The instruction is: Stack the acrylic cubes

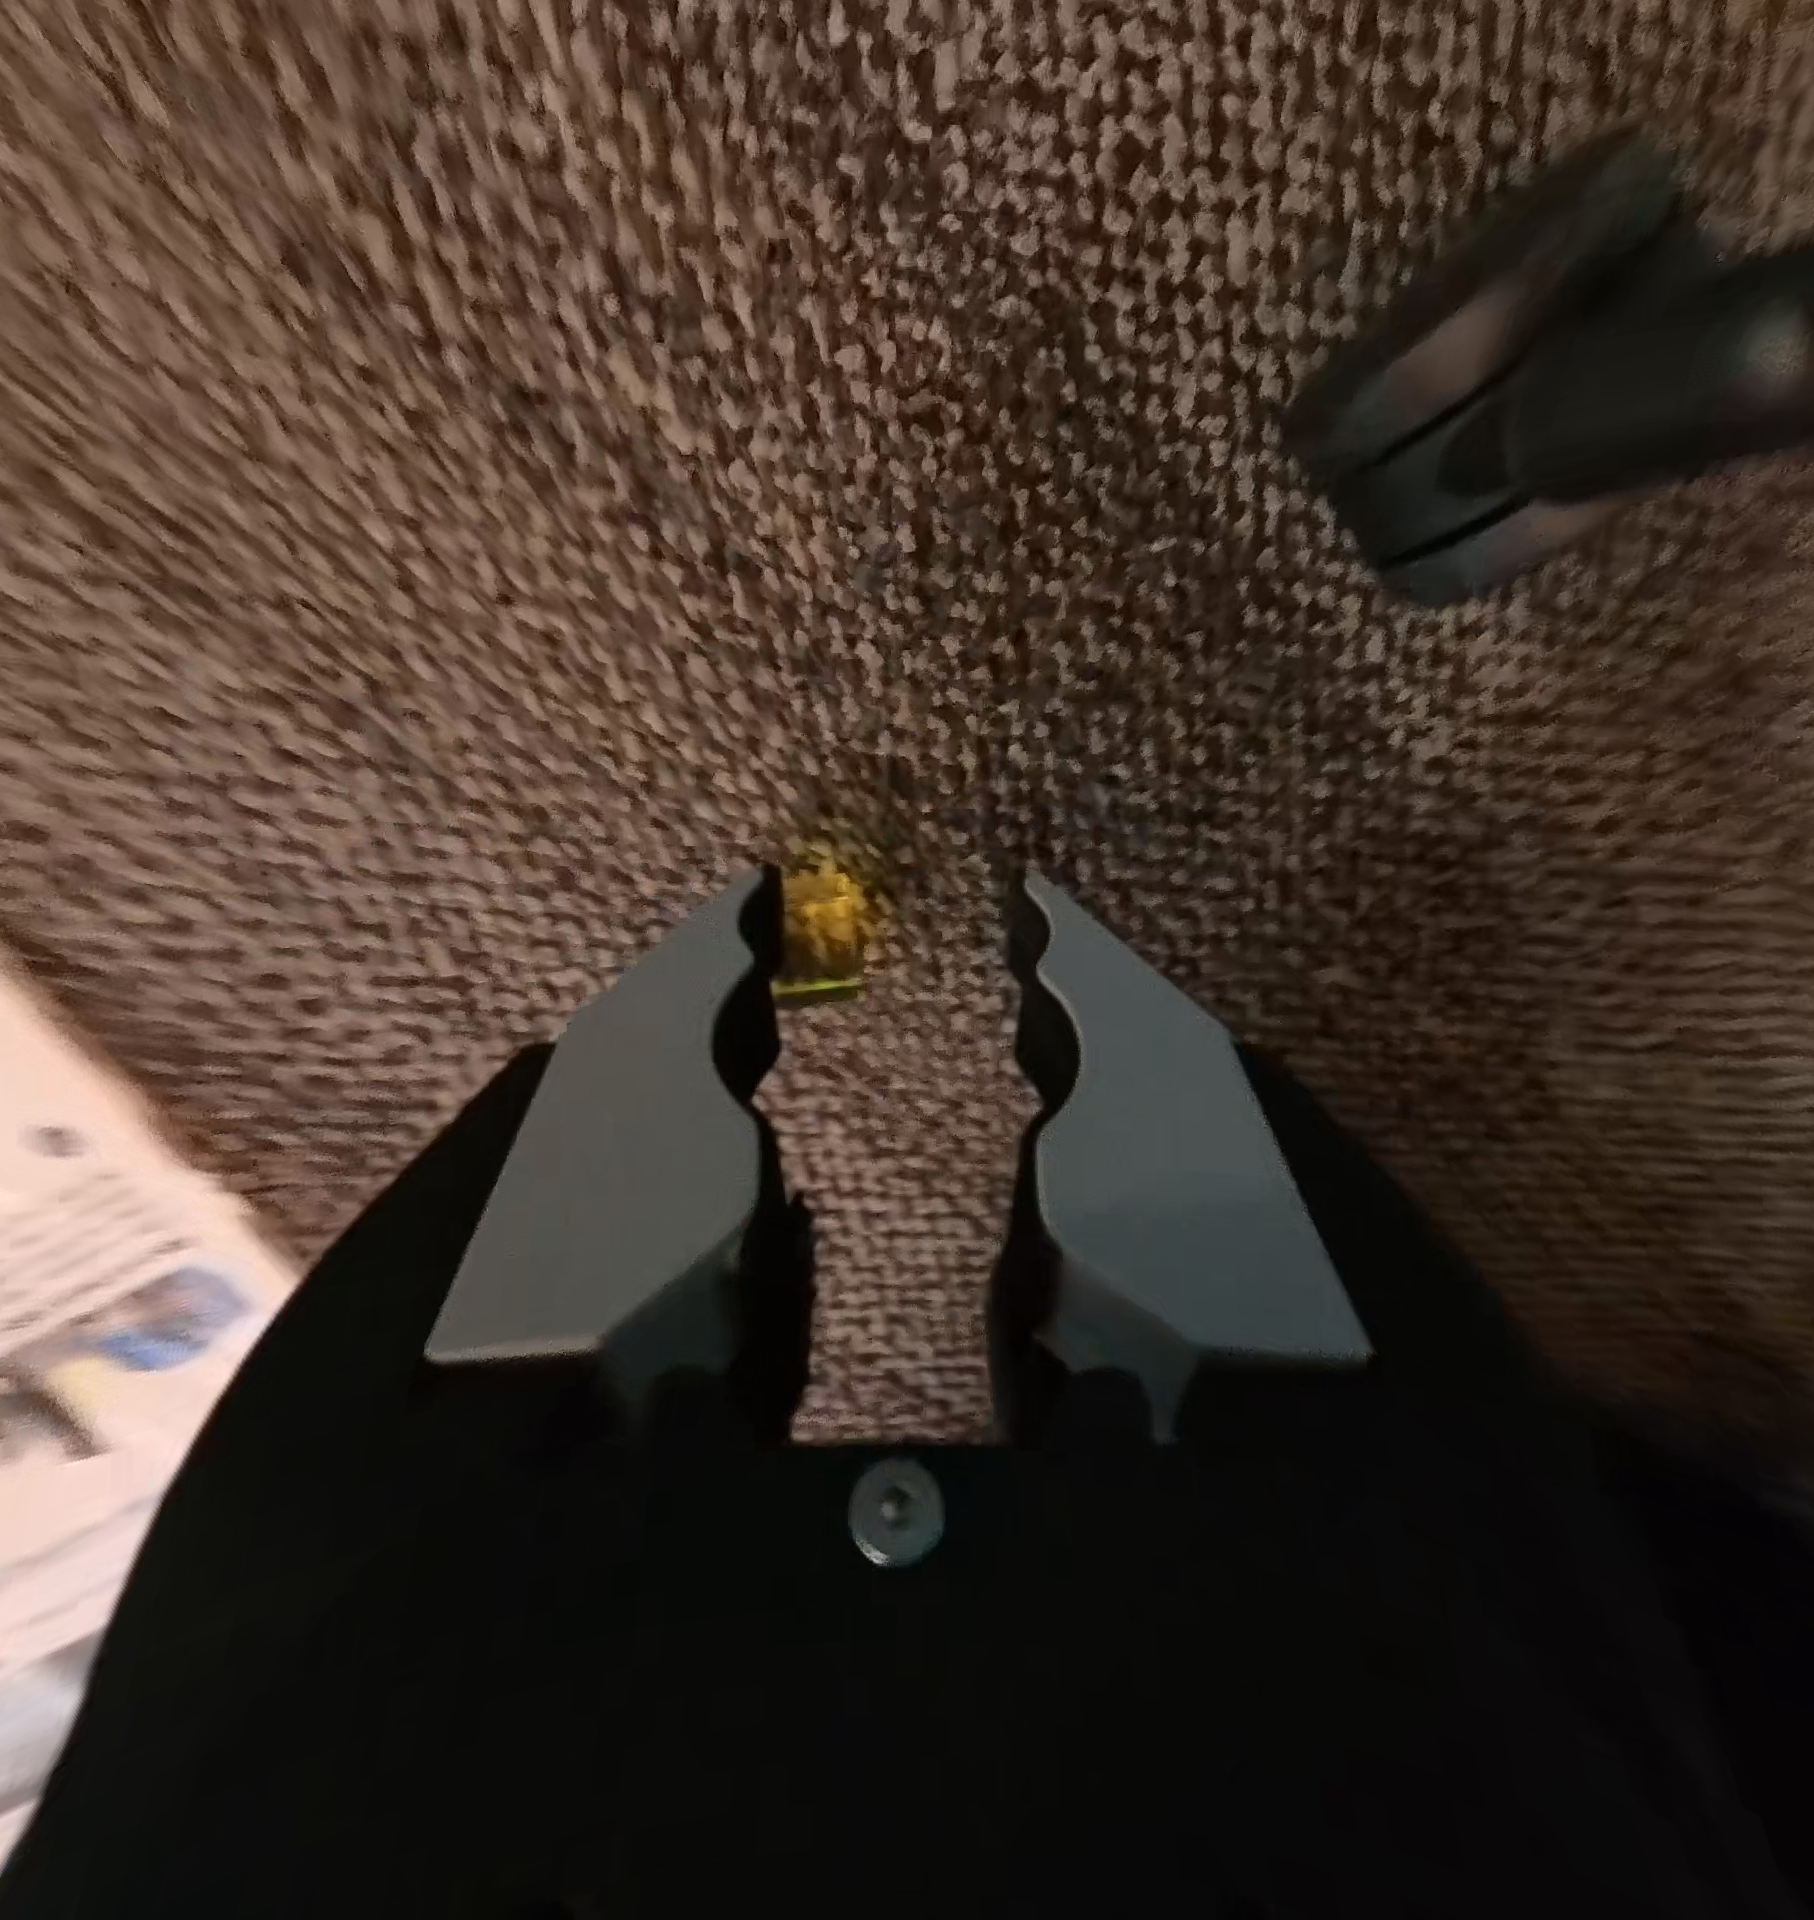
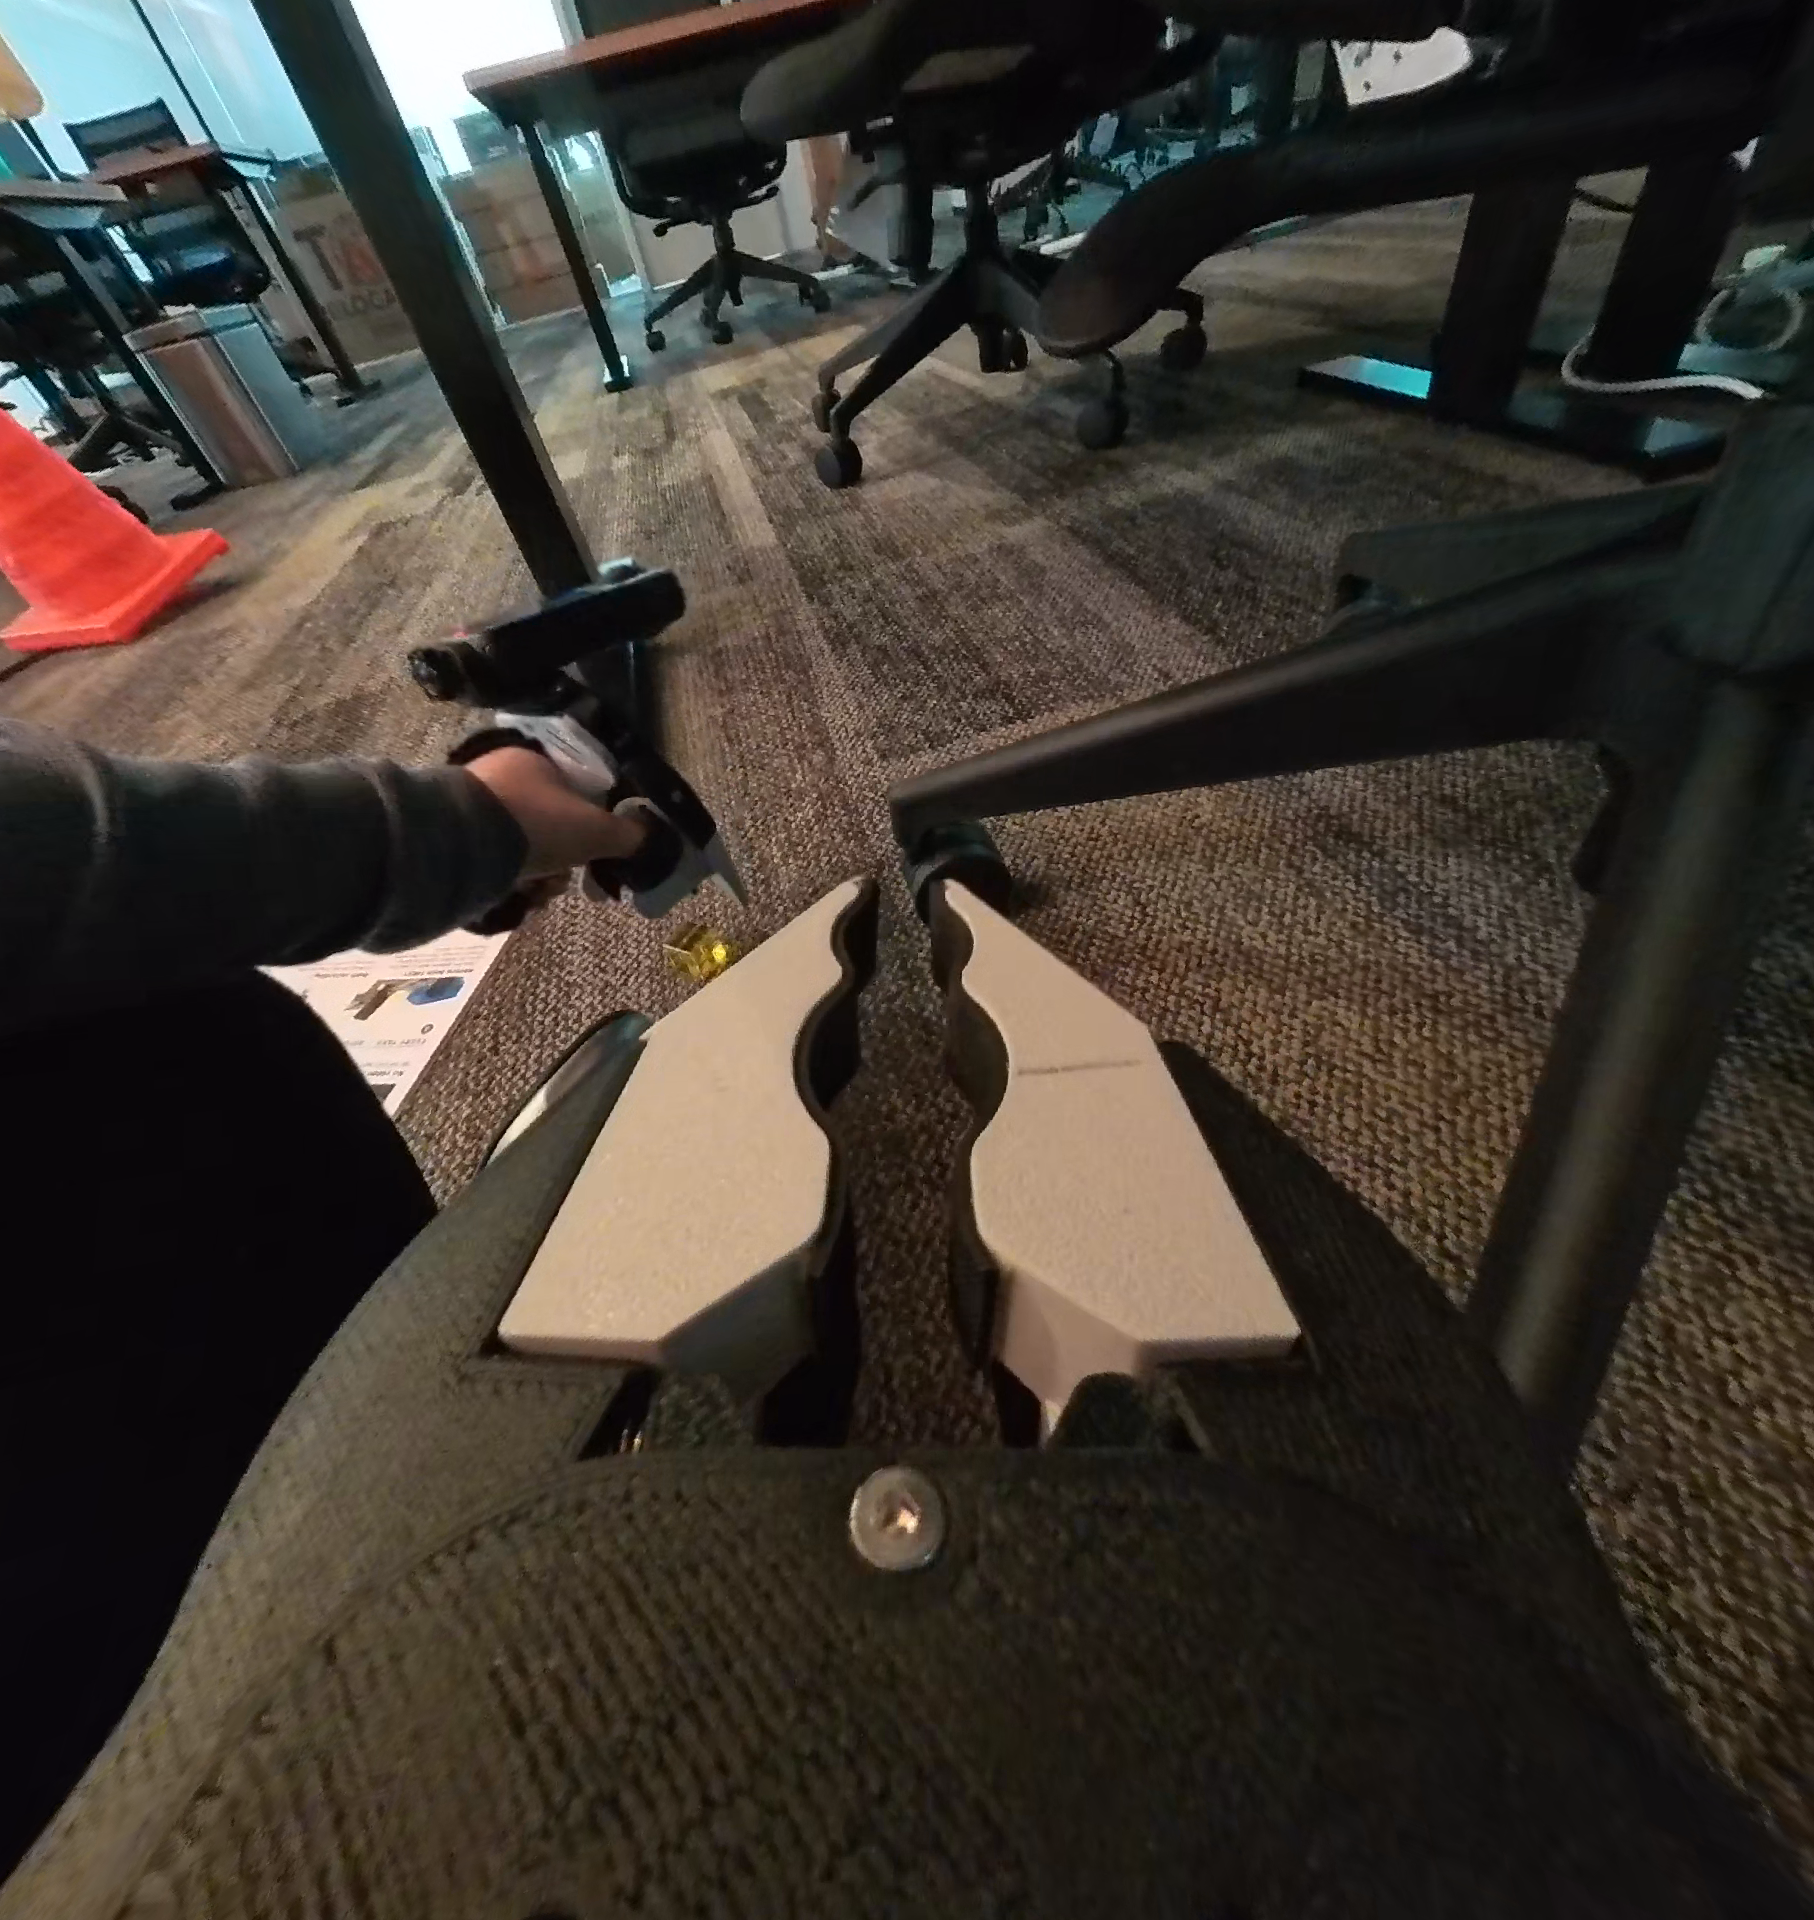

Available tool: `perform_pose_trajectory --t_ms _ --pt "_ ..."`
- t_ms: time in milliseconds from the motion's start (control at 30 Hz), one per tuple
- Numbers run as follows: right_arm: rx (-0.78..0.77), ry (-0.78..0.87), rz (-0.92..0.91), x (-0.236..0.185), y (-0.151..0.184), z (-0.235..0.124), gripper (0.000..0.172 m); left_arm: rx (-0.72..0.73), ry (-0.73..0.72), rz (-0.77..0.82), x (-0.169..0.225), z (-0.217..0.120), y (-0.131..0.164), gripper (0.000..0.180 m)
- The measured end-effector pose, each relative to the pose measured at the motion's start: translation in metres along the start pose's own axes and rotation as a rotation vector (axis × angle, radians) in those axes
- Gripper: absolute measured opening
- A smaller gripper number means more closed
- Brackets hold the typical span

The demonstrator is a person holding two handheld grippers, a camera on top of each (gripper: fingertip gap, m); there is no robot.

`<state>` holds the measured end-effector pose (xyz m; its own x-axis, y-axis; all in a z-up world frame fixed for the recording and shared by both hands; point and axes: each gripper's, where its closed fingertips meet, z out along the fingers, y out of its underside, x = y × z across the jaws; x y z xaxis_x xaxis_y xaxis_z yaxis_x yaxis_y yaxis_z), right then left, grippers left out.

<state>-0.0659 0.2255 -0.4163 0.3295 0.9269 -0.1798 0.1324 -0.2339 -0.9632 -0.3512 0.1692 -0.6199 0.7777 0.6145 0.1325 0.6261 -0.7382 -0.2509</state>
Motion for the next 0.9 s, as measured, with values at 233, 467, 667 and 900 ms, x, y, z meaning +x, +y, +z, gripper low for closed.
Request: perform_pose_trajectory --t_ms 233,467,667,900 --pt "-0.031 -0.013 -0.039 -0.005 0.004 0.005 0.008 -0.057 -0.036 -0.031 -0.011 0.013 0.006 0.044" --pt "-0.053 -0.025 -0.040 -0.007 0.007 0.007 0.008 -0.126 -0.078 0.007 -0.012 0.021 0.017 0.036" --pt "-0.057 -0.034 -0.022 -0.008 0.007 0.008 0.008 -0.196 -0.107 0.009 -0.016 0.026 0.030 0.045" --pt "-0.084 -0.032 -0.016 -0.007 0.012 0.008 0.008 -0.141 -0.057 0.003 -0.006 0.016 0.018 0.027"
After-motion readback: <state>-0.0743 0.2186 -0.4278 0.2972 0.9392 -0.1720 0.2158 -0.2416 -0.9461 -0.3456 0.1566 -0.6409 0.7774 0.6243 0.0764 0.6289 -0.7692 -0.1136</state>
